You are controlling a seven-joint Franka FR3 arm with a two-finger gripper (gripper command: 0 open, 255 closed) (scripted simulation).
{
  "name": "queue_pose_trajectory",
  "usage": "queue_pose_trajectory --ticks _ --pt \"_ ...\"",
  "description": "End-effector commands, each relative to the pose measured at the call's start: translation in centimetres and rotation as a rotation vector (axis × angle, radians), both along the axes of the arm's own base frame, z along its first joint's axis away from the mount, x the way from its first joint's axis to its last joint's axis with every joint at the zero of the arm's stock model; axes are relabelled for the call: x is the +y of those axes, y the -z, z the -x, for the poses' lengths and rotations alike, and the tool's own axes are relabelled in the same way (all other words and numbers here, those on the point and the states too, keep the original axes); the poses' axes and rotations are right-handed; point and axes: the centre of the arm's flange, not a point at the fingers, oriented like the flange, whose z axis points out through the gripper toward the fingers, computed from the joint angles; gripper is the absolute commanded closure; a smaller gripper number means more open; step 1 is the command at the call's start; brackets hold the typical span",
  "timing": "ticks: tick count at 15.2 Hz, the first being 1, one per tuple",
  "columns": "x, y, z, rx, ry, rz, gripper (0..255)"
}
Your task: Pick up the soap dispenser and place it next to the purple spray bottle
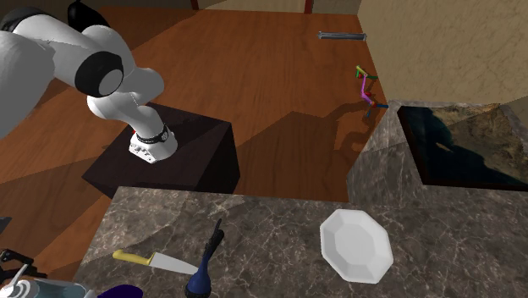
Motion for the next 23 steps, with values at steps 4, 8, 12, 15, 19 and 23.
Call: queue_pose_trajectory --ticks 4,8,12,15,19,23 --pt "0.0 2.6 -0.1 0.0 0.0 0.001 255" --pt "0.0 4.0 -0.1 0.0 0.0 0.001 255" --pt "0.0 4.0 -0.1 0.0 0.0 0.001 255" --pt "0.0 4.0 -0.1 0.0 0.0 0.001 0" --pt "0.0 4.0 -0.1 0.0 0.0 0.001 0" --pt "-0.4 0.5 1.7 0.0 0.0 0.001 0"
